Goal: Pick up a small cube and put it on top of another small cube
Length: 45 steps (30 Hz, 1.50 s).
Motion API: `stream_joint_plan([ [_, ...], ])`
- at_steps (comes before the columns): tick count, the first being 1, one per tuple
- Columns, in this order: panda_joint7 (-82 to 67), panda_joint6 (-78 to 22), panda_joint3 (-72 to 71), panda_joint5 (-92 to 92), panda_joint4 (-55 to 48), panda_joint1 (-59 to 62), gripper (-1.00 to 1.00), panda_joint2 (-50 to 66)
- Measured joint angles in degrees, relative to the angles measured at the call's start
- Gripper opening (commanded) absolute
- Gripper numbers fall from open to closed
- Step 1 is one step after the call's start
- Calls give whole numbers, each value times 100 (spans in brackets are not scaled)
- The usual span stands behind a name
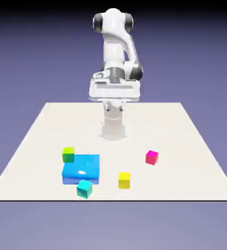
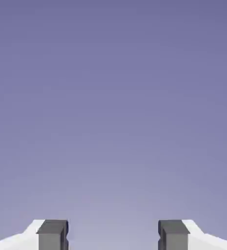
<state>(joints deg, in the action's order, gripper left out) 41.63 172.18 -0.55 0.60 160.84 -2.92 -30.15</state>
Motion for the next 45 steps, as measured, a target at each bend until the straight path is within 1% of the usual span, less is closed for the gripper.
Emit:
stream_joint_plan([
  [13,-893,-1968,-588,644,-177,-2518,0,2700],
  [15,-1029,-2270,-678,743,-204,-2714,0,3113],
  [17,-1035,-2281,-682,747,-205,-2947,0,3129],
  [18,-932,-2095,-624,888,-220,-2733,0,3336],
  [23,-416,-1162,-334,1594,-294,-2876,0,4374],
  [24,-345,-1033,-294,1691,-305,-2887,-100,4517],
  [26,-344,-1033,-295,1692,-305,-2886,-100,4517],
  [33,-1032,-2319,-644,715,-269,-2719,-100,3160],
  [45,-770,-3723,1204,-317,-2761,-1095,-100,4372],
])
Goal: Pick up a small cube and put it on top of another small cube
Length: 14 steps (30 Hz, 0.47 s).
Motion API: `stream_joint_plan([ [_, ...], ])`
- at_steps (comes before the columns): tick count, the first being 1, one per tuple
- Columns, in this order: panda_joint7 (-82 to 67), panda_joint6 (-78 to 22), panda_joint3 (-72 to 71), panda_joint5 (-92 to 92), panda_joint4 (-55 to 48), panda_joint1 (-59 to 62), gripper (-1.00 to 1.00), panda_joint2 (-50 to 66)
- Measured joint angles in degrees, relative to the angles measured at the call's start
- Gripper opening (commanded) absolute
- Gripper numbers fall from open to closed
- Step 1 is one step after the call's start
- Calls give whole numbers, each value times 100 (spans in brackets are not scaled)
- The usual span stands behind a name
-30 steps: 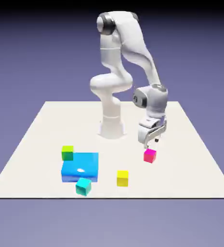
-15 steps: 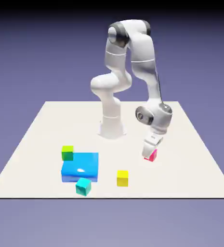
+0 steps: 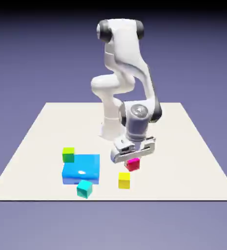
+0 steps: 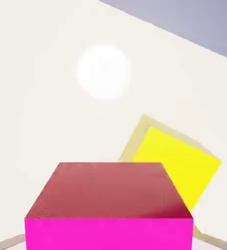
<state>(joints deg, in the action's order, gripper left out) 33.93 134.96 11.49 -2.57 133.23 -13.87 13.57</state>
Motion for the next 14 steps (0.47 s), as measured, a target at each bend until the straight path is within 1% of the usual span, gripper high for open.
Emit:
stream_joint_plan([
  [5,112,-585,767,-428,-1038,687,-100,505],
  [7,126,-658,863,-481,-1168,772,-100,568],
  [10,-62,88,668,-765,-998,911,-100,1172],
  [11,-94,215,635,-813,-969,934,100,1274],
  [13,-83,216,636,-797,-969,934,100,1274],
  [14,-20,-32,701,-701,-1025,888,100,1073],
])
